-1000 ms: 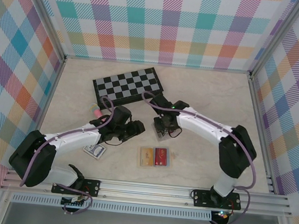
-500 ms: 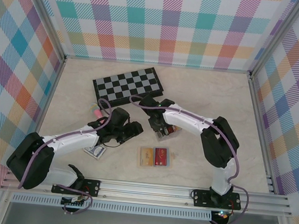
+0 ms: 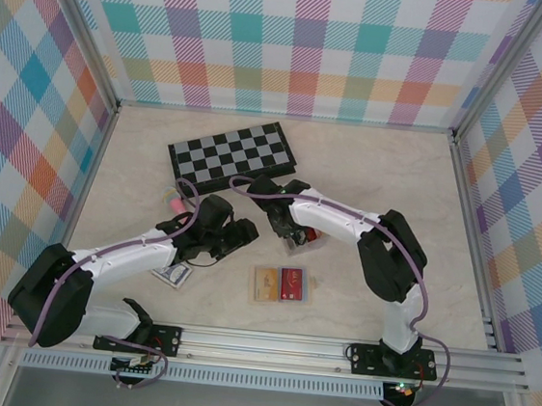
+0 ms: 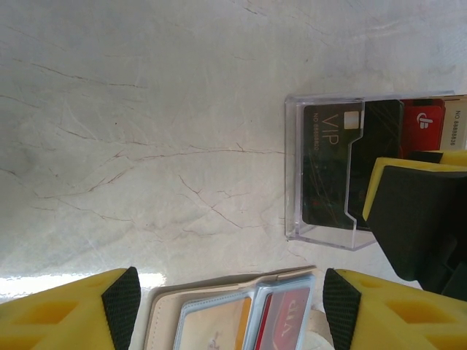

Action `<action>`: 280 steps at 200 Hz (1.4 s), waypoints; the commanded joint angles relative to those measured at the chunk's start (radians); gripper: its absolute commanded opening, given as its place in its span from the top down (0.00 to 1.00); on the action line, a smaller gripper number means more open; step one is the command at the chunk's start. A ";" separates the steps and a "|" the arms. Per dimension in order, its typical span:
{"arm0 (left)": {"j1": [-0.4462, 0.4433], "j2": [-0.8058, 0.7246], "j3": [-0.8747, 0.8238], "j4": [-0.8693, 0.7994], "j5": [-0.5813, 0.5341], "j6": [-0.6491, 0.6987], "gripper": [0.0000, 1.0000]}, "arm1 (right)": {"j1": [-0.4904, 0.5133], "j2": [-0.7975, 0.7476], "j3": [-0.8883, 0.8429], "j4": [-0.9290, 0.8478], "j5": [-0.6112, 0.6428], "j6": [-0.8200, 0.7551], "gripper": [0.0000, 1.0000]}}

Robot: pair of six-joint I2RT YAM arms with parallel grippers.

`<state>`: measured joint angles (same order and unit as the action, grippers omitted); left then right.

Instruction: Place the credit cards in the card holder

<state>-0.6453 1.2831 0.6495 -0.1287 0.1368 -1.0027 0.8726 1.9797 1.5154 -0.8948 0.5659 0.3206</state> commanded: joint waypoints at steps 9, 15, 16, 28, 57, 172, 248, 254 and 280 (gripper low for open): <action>0.007 -0.024 -0.014 -0.011 -0.010 -0.003 0.31 | 0.003 -0.022 0.018 -0.043 0.037 -0.008 0.74; 0.007 -0.026 -0.016 -0.011 -0.010 -0.002 0.31 | 0.003 -0.023 0.016 -0.043 0.035 -0.008 0.76; 0.007 -0.027 -0.016 -0.011 -0.010 -0.003 0.31 | 0.004 -0.023 0.016 -0.043 0.035 -0.008 0.76; 0.007 -0.026 -0.018 -0.013 -0.009 -0.002 0.31 | 0.004 -0.024 0.017 -0.047 0.034 -0.007 0.79; 0.007 -0.028 -0.021 -0.014 -0.011 -0.002 0.31 | 0.003 -0.030 0.018 -0.047 0.034 -0.010 0.85; 0.008 -0.014 -0.015 -0.007 0.002 0.003 0.30 | 0.002 -0.112 0.006 -0.047 -0.070 0.028 0.98; 0.053 -0.063 -0.001 0.144 0.172 0.047 0.30 | -0.066 -0.399 -0.094 0.067 -0.371 0.145 1.00; 0.059 -0.065 0.004 0.166 0.199 0.047 0.30 | -0.077 -0.435 -0.121 0.092 -0.403 0.163 1.00; 0.070 -0.052 0.030 0.281 0.311 0.035 0.30 | -0.155 -0.574 -0.246 0.229 -0.619 0.253 1.00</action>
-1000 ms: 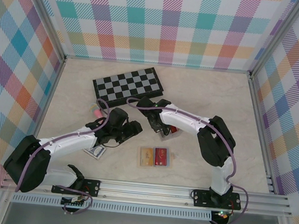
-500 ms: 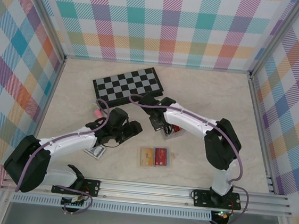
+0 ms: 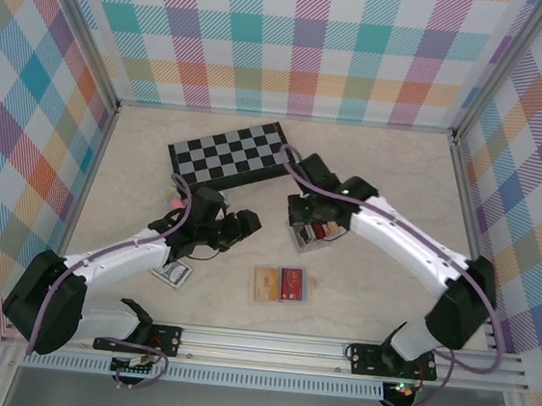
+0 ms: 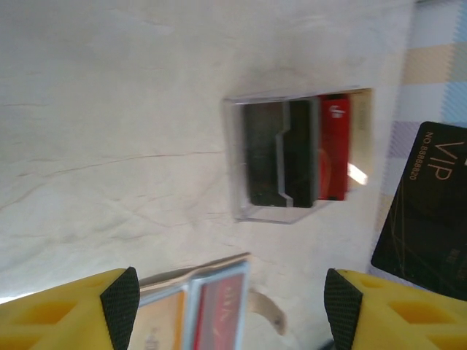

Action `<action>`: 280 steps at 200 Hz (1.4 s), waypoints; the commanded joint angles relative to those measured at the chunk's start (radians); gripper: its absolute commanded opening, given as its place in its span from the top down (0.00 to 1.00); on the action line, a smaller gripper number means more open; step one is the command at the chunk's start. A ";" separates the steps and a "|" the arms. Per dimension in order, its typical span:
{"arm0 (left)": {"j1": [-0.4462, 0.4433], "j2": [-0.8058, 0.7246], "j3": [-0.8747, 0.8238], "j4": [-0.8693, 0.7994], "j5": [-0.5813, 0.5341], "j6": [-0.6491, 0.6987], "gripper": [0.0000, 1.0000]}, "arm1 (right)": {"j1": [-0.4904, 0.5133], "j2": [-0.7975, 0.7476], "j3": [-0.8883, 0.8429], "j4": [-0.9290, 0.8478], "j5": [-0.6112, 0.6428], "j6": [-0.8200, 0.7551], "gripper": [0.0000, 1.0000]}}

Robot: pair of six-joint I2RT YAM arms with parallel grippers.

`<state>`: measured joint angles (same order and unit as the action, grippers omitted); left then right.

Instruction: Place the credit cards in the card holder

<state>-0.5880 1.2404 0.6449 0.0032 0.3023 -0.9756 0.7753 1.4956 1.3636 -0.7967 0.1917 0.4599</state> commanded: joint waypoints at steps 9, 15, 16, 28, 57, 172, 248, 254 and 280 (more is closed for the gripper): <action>0.013 0.003 0.044 0.191 0.182 -0.003 0.30 | -0.090 -0.134 -0.138 0.189 -0.327 0.150 1.00; 0.014 0.014 0.049 0.214 0.205 -0.015 0.30 | -0.112 -0.162 -0.165 0.227 -0.379 0.171 1.00; 0.013 0.015 0.050 0.221 0.208 -0.017 0.30 | -0.115 -0.165 -0.170 0.233 -0.389 0.175 1.00; 0.013 0.035 0.058 0.287 0.249 -0.039 0.30 | -0.148 -0.208 -0.215 0.294 -0.470 0.216 1.00; 0.013 0.064 0.077 0.386 0.303 -0.077 0.35 | -0.196 -0.270 -0.275 0.390 -0.600 0.283 1.00; 0.013 0.046 0.098 0.486 0.370 -0.122 0.83 | -0.251 -0.310 -0.384 0.525 -0.709 0.379 0.99; 0.013 0.019 0.094 0.520 0.380 -0.145 1.00 | -0.314 -0.334 -0.494 0.693 -0.834 0.431 0.76; 0.013 0.018 0.093 0.529 0.381 -0.152 1.00 | -0.317 -0.332 -0.499 0.703 -0.847 0.428 0.75; 0.013 0.020 0.088 0.561 0.392 -0.173 1.00 | -0.325 -0.323 -0.501 0.736 -0.913 0.424 0.74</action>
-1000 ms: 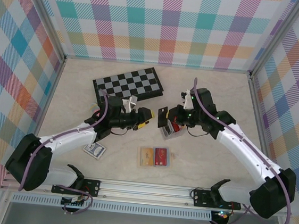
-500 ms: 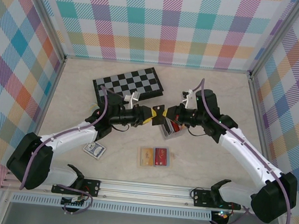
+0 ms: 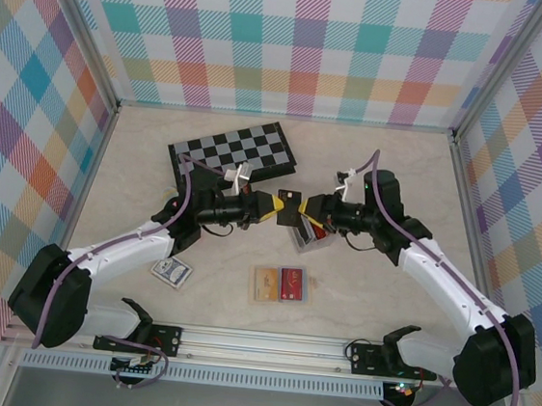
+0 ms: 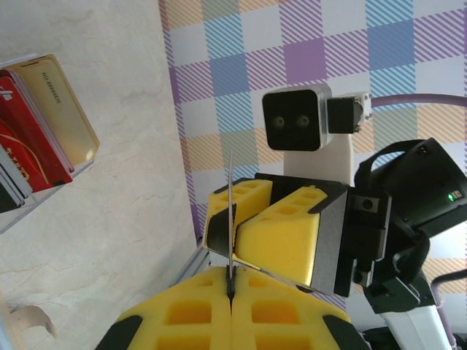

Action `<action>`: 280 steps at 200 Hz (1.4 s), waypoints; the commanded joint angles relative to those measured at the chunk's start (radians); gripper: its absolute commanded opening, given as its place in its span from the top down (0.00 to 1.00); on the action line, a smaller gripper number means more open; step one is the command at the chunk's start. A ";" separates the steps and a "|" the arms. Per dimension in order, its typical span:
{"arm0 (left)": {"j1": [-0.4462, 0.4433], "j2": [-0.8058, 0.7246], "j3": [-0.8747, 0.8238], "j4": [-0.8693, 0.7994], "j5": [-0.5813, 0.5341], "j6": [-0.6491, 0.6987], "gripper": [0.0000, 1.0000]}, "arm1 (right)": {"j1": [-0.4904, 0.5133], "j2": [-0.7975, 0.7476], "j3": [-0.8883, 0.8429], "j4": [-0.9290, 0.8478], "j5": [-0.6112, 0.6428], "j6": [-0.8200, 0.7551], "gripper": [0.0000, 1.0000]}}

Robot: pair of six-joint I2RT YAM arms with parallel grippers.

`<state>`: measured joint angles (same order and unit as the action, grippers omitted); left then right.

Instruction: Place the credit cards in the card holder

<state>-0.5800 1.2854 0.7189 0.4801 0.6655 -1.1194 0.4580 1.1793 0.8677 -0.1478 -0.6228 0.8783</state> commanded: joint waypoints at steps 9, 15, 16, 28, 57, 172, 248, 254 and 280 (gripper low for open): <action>0.005 -0.021 0.016 0.095 0.034 -0.035 1.00 | -0.013 0.001 -0.006 0.095 -0.115 0.008 0.74; 0.005 -0.018 0.017 0.100 0.039 -0.038 1.00 | -0.015 0.005 -0.007 0.107 -0.131 0.011 0.74; 0.005 -0.018 0.017 0.100 0.040 -0.038 1.00 | -0.015 0.006 -0.007 0.109 -0.133 0.012 0.74; 0.005 -0.014 0.017 0.106 0.046 -0.040 1.00 | -0.018 0.015 -0.004 0.117 -0.148 0.016 0.76; 0.005 -0.011 0.014 0.122 0.046 -0.053 1.00 | -0.020 0.022 0.004 0.126 -0.170 0.015 0.83; -0.035 -0.065 -0.050 -0.833 -0.303 0.317 0.20 | 0.203 -0.050 -0.068 -0.509 0.472 -0.171 0.97; -0.169 0.060 -0.036 -0.847 -0.354 0.330 0.30 | 0.372 0.035 -0.160 -0.440 0.624 -0.088 0.97; -0.177 0.070 -0.034 -0.844 -0.355 0.330 0.31 | 0.372 0.033 -0.167 -0.430 0.624 -0.087 0.97; -0.201 0.100 -0.030 -0.820 -0.362 0.317 0.35 | 0.372 0.022 -0.184 -0.403 0.625 -0.079 0.96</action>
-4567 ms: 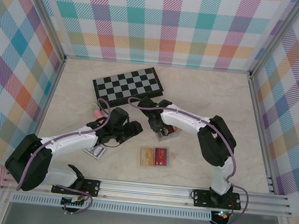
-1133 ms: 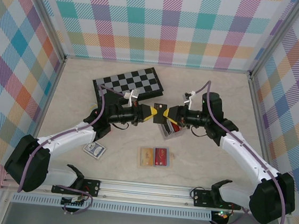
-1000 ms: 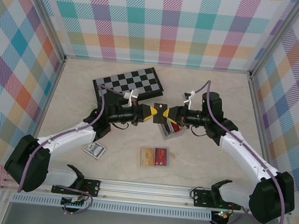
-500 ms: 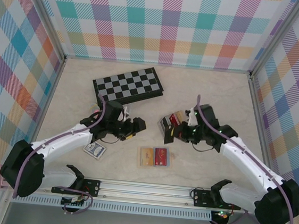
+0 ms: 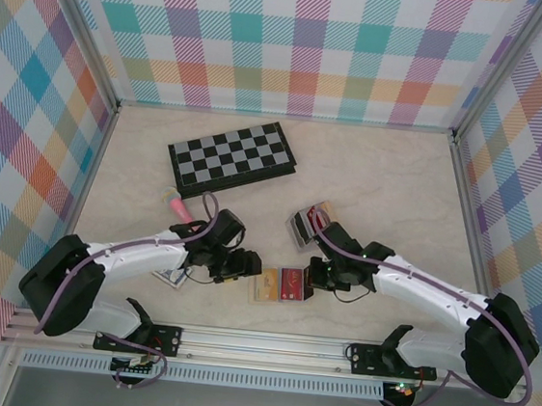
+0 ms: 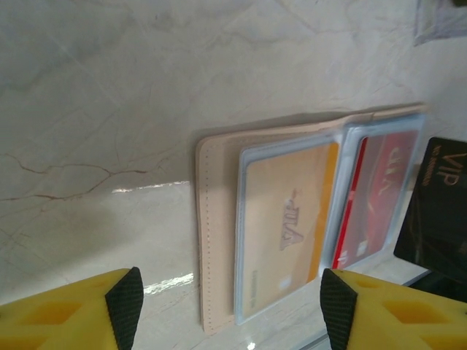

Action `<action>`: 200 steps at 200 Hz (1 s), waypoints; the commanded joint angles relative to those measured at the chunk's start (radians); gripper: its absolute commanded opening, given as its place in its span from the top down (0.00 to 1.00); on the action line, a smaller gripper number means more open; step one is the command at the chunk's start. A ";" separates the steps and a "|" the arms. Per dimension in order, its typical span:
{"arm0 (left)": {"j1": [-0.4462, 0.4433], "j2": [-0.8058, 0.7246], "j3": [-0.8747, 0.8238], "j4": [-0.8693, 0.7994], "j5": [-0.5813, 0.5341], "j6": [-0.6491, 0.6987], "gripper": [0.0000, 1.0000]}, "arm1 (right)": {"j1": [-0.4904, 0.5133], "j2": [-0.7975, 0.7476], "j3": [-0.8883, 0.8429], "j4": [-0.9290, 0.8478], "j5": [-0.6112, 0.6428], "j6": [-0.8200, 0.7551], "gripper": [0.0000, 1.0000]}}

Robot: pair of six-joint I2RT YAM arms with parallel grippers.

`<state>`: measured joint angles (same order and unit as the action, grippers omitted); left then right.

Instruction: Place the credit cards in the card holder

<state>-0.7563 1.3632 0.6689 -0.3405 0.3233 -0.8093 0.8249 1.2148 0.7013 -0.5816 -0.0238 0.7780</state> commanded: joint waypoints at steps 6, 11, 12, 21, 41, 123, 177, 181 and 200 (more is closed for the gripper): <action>-0.026 0.028 0.017 0.012 -0.022 0.002 0.36 | 0.005 -0.012 -0.021 0.033 0.029 0.024 0.96; -0.028 0.032 0.015 0.018 -0.020 -0.002 0.37 | 0.005 -0.011 -0.022 0.037 0.028 0.026 0.96; -0.029 0.033 0.015 0.019 -0.020 -0.002 0.37 | 0.005 -0.010 -0.023 0.038 0.027 0.026 0.96; -0.030 0.043 0.012 0.034 -0.015 -0.009 0.38 | 0.006 -0.007 -0.026 0.044 0.028 0.028 0.96; -0.038 0.057 0.010 0.054 0.001 -0.016 0.40 | 0.005 0.000 -0.042 0.069 0.019 0.039 0.96; -0.056 0.142 0.017 0.132 0.014 -0.022 0.57 | 0.006 -0.016 -0.070 0.130 -0.015 0.081 0.96; -0.067 0.180 0.032 0.144 0.016 -0.024 0.65 | 0.005 -0.072 -0.046 0.153 -0.063 0.092 0.95; -0.069 0.181 0.032 0.146 0.017 -0.025 0.66 | 0.006 -0.076 -0.046 0.155 -0.063 0.092 0.95; -0.071 0.186 0.033 0.147 0.015 -0.026 0.67 | 0.004 -0.086 -0.038 0.131 -0.052 0.092 0.95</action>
<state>-0.8032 1.5158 0.6857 -0.2287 0.3233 -0.8261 0.8249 1.1561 0.6407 -0.4492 -0.0624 0.8539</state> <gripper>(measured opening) 0.337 0.050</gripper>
